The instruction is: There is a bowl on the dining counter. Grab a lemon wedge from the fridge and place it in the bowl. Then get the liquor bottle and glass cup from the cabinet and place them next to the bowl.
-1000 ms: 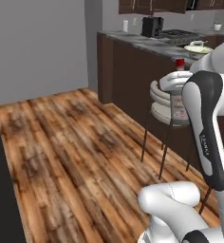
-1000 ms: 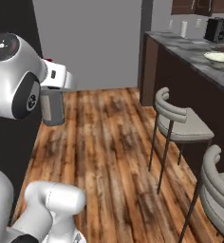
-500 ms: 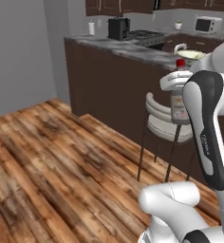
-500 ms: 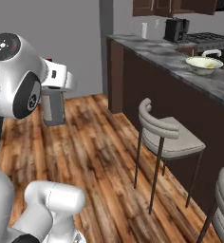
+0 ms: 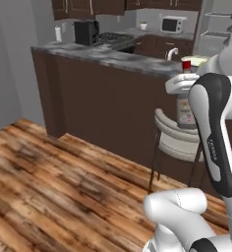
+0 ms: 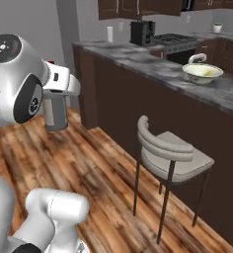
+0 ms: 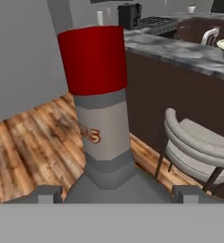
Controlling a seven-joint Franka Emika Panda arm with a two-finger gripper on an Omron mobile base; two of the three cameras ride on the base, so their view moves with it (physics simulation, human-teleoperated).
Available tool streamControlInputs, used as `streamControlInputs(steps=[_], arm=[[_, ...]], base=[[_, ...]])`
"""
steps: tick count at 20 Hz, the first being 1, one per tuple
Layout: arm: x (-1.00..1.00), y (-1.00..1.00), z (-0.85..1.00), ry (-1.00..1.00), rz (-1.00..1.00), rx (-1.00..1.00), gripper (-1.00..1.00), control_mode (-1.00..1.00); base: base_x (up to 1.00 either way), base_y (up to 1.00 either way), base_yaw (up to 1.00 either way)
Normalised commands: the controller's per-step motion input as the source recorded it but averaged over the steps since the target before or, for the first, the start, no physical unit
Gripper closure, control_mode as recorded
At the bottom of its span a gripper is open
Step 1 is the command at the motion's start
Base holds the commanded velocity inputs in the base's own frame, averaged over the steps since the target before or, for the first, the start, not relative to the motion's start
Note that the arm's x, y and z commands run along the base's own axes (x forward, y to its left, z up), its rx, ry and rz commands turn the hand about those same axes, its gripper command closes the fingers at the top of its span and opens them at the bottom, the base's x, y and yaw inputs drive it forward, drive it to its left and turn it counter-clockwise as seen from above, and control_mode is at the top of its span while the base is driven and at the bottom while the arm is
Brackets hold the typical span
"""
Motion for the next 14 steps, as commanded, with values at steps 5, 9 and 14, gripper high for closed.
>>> streamControlInputs(steps=[5,9,14], arm=[[0.00,0.00,0.00,0.00,0.00,0.00,1.00,1.00],[0.00,0.00,0.00,0.00,0.00,0.00,1.00,1.00],[0.00,0.00,0.00,0.00,0.00,0.00,1.00,1.00]], base=[[0.75,0.51,-0.44],[0.76,0.39,-0.45],[0.77,0.29,-0.47]])
